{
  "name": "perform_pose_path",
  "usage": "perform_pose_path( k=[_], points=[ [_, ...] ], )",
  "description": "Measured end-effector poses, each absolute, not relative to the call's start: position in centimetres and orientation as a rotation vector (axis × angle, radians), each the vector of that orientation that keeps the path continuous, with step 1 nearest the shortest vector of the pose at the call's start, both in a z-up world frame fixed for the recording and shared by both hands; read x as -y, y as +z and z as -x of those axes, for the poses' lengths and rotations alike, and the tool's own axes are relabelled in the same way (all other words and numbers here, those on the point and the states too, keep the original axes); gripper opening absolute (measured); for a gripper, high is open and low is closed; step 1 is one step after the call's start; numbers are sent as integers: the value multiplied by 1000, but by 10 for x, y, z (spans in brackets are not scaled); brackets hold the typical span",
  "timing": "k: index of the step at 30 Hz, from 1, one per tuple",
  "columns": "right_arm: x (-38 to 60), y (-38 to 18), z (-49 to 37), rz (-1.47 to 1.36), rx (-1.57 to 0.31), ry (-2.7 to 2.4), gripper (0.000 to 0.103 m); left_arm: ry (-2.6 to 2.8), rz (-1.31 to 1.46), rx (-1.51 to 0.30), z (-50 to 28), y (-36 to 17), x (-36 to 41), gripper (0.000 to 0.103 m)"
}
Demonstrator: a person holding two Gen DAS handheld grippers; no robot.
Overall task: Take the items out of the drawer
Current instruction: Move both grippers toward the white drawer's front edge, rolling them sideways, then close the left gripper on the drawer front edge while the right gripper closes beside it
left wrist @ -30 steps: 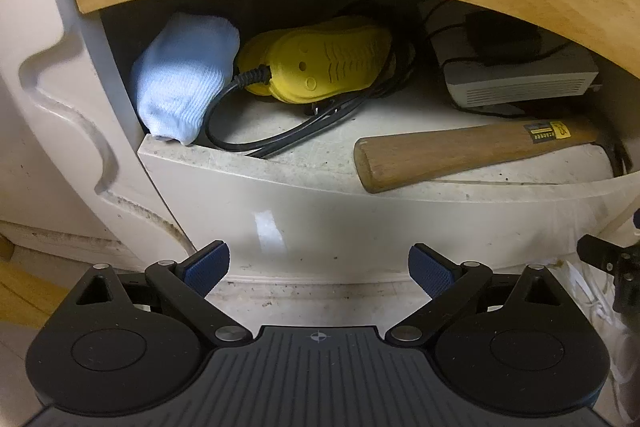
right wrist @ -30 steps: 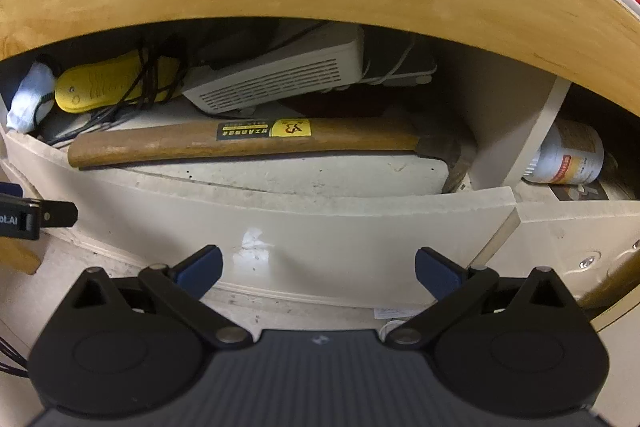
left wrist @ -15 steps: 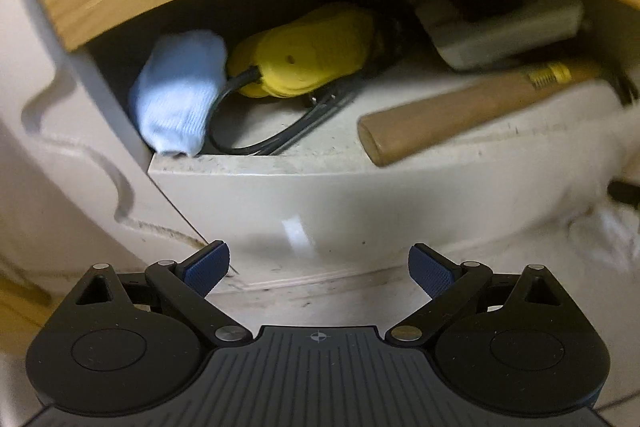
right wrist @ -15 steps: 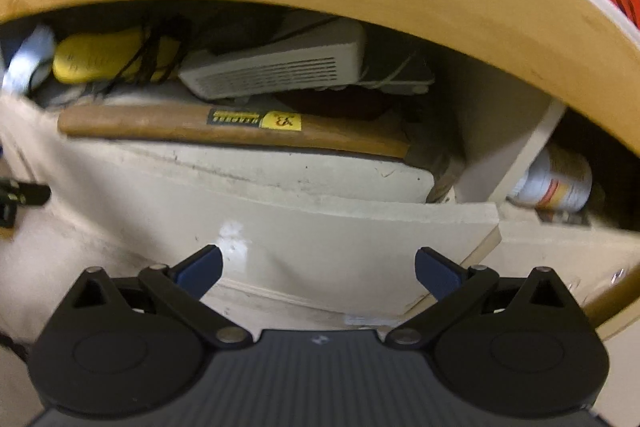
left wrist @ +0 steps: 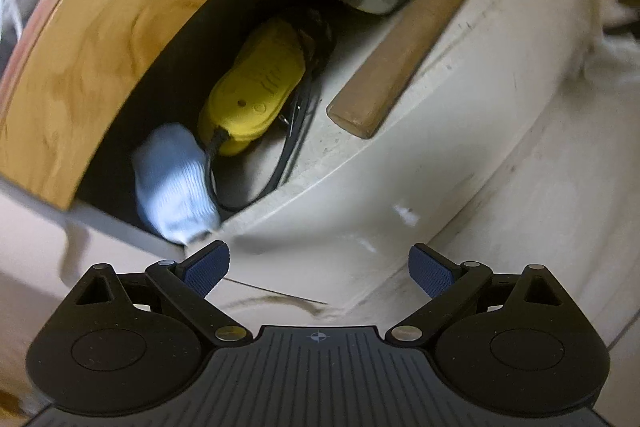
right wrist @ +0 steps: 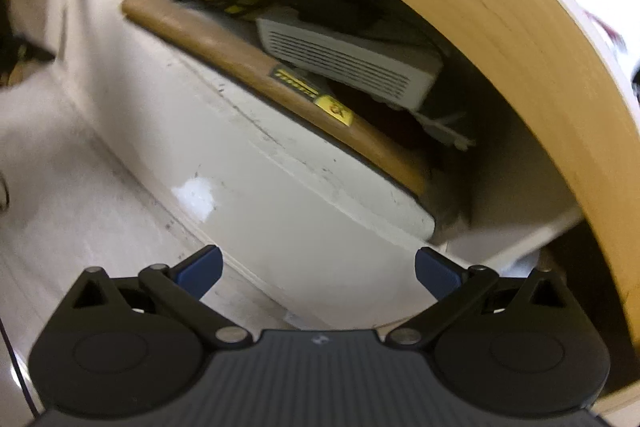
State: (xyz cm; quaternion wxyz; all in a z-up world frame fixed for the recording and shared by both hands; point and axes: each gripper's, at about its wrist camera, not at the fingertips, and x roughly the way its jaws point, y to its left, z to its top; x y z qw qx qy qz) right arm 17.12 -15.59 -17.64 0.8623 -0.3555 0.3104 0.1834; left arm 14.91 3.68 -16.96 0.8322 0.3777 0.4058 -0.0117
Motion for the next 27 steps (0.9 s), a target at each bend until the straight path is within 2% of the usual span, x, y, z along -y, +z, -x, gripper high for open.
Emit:
perform_pose_path(
  k=[14,23,27],
  points=[
    [158,-192,-171,1133,-547,479,103,-142,-1297,-744,-134,-195,-34,99],
    [161,-205,-171,1289,-523,515,102,-158,-1321,-738,-137,-199,-32,99],
    [164,-208,-174,1309,-527,506,97,-165,-1332,-739,-139,-199,-32,99]
  ],
)
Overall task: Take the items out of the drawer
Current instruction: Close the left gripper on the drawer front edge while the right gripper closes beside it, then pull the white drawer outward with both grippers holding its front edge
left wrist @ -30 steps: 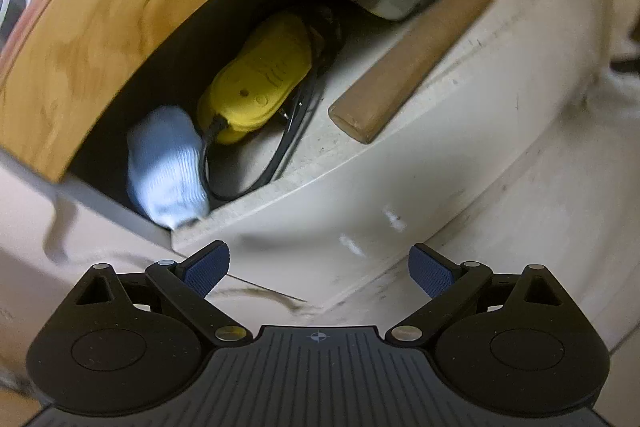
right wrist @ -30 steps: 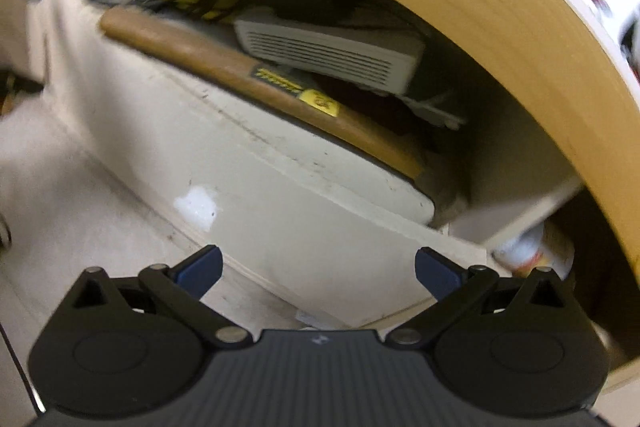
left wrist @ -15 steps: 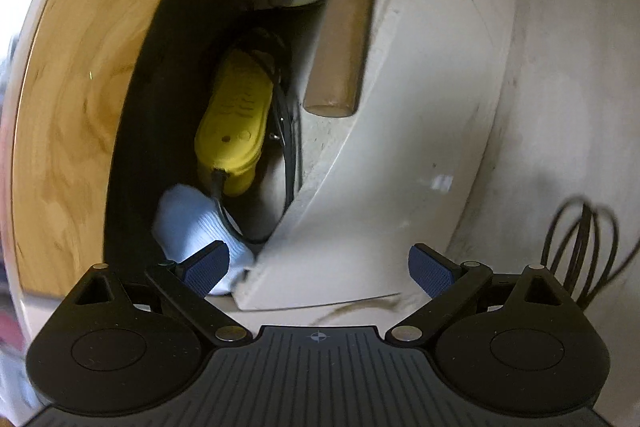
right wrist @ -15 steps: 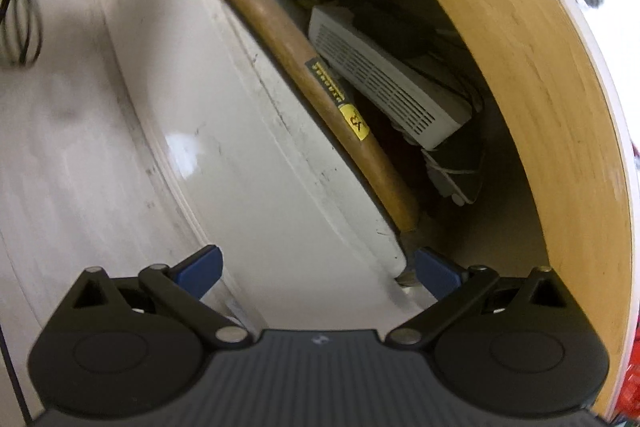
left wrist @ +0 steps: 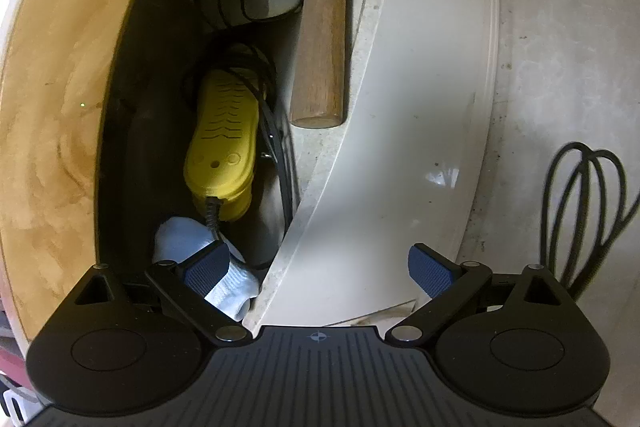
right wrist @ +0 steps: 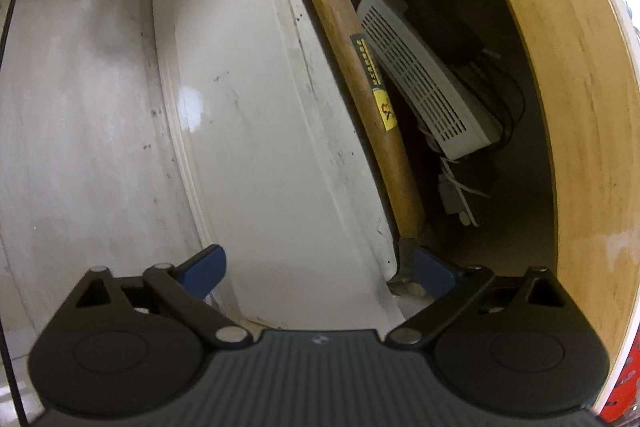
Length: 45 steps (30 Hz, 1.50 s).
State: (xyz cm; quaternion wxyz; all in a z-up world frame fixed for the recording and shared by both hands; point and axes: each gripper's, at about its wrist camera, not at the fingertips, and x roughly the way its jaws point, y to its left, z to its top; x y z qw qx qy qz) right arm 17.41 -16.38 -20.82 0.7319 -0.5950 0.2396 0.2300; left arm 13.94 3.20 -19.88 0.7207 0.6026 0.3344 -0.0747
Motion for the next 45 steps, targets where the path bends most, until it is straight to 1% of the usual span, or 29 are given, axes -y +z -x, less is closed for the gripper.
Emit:
perform_pose_path(
  k=[7,10,11,12,13,14,15,16,18,19,20,21,22,27,45],
  points=[
    [168,-211,-182,1335,-523,487,95,-179,-1348,-750,-144,-201,-34,98],
    [168,-212,-184,1342,-531,484,91,-179,-1353,-750,-146,-202,-34,98],
    [168,-212,-185,1342,-535,484,88,-177,-1355,-749,-146,-202,-34,98],
    [168,-212,-185,1344,-539,484,82,-174,-1358,-746,-145,-202,-33,97],
    [168,-213,-185,1347,-543,484,77,-172,-1362,-743,-145,-202,-33,95],
    [168,-213,-185,1350,-545,483,70,-170,-1365,-741,-145,-202,-33,90],
    [168,-213,-185,1356,-544,481,65,-175,-1365,-743,-144,-201,-33,82],
    [168,-213,-185,1359,-546,482,61,-181,-1359,-755,-144,-201,-33,78],
    [168,-212,-185,1360,-543,475,52,-182,-1337,-775,-145,-200,-34,63],
    [168,-211,-185,1361,-539,471,50,-174,-1332,-775,-145,-200,-34,59],
    [168,-211,-185,1359,-535,467,45,-166,-1335,-767,-145,-199,-34,52],
    [168,-210,-185,1356,-534,464,43,-159,-1337,-761,-146,-197,-34,44],
    [168,-208,-186,1352,-538,465,43,-153,-1332,-756,-146,-195,-34,41],
    [169,-207,-186,1350,-539,469,41,-155,-1315,-757,-146,-191,-35,39],
    [172,-208,-166,1382,-526,488,40,-157,-1361,-751,-125,-195,-30,38]
  ],
)
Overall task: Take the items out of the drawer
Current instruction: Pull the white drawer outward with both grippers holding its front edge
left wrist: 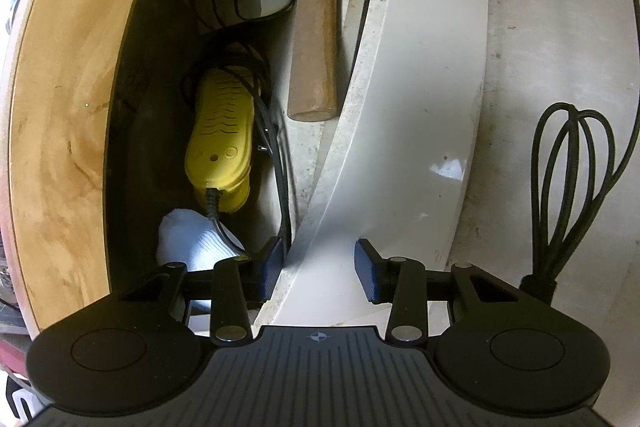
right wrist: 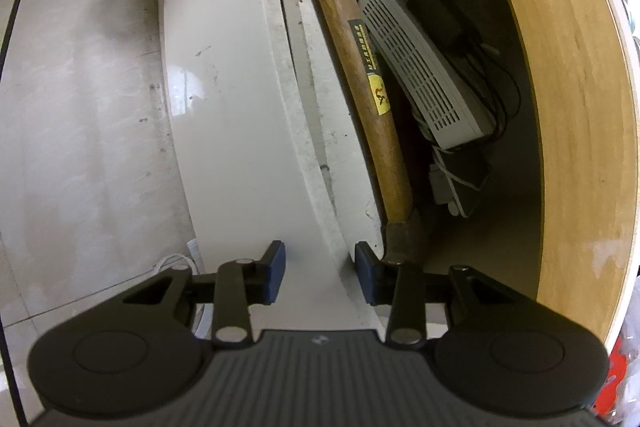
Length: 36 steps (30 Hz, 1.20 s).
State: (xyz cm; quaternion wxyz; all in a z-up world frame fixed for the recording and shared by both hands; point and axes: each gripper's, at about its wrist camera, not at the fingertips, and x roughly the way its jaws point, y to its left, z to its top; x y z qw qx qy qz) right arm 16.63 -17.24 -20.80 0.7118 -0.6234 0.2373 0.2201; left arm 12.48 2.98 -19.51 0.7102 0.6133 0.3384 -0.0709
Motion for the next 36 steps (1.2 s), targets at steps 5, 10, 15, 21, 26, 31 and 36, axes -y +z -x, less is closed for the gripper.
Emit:
perform_pose_path(
  k=[5,10,15,21,26,31,36],
  points=[
    [173,-209,-159,1390,-525,488,40,-156,-1362,-757,-119,-195,-28,38],
    [174,-209,-151,1392,-528,488,40,-152,-1373,-758,-111,-197,-25,38],
    [174,-209,-143,1397,-531,487,40,-156,-1387,-760,-104,-199,-22,38],
    [175,-208,-132,1396,-543,494,39,-169,-1384,-774,-95,-198,-17,38],
    [178,-206,-121,1407,-552,507,38,-187,-1401,-776,-83,-202,-11,38],
    [180,-207,-109,1422,-549,512,38,-184,-1413,-776,-76,-204,-7,38],
    [181,-208,-99,1433,-554,517,37,-171,-1404,-785,-73,-205,-4,38]
  ],
)
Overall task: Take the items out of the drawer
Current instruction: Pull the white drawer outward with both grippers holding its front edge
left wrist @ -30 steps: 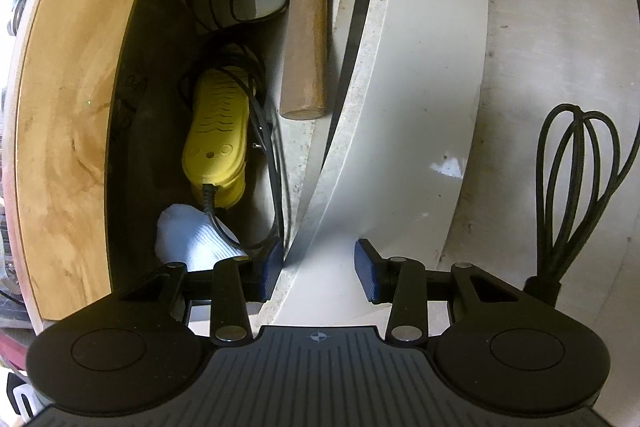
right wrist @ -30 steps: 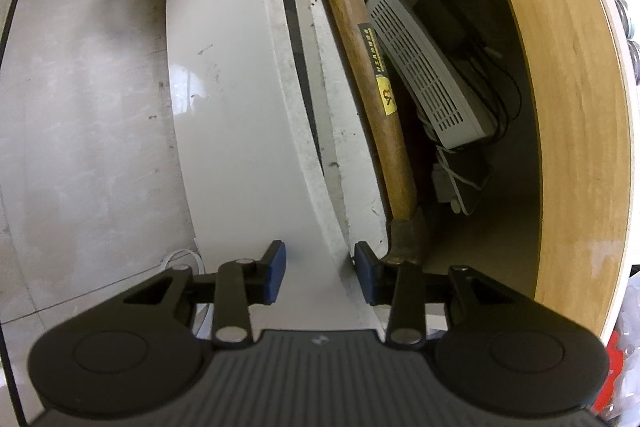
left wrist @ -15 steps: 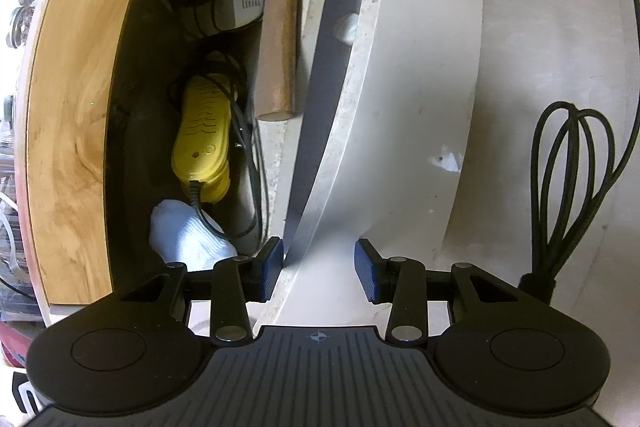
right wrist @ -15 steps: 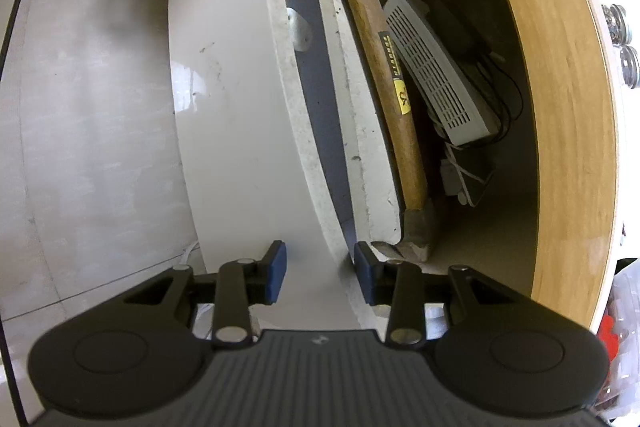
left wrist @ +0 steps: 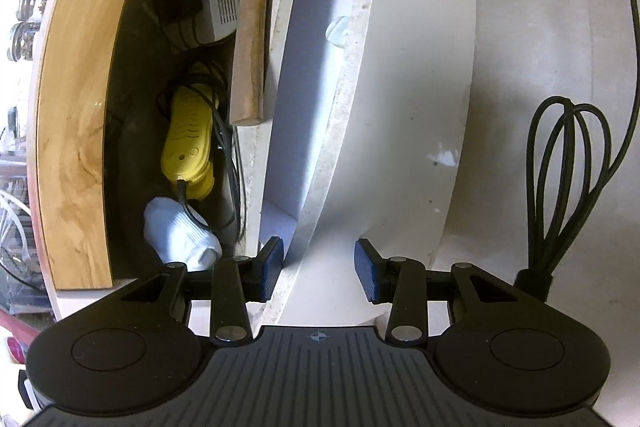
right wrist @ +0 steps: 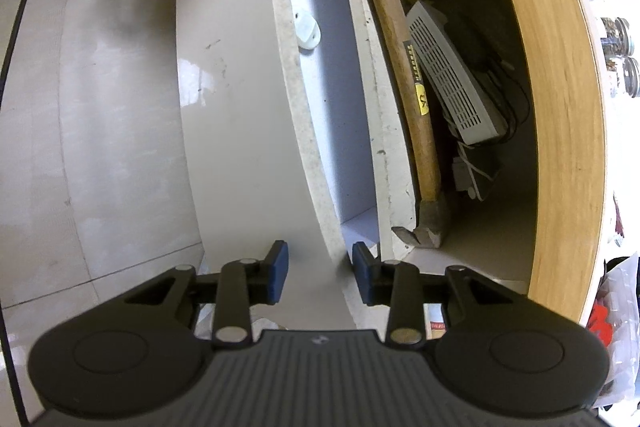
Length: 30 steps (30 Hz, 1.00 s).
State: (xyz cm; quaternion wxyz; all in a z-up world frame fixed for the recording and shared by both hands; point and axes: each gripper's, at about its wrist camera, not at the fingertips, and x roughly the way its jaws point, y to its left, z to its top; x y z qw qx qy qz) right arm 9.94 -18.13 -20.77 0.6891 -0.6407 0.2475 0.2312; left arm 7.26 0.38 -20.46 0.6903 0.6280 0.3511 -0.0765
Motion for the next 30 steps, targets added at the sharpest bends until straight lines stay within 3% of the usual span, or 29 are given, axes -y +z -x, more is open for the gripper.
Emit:
perform_pose_path(
  k=[30],
  points=[
    [187,-211,-43,1461,-577,516,35,-169,-1460,-804,-32,-213,8,38]
  ],
)
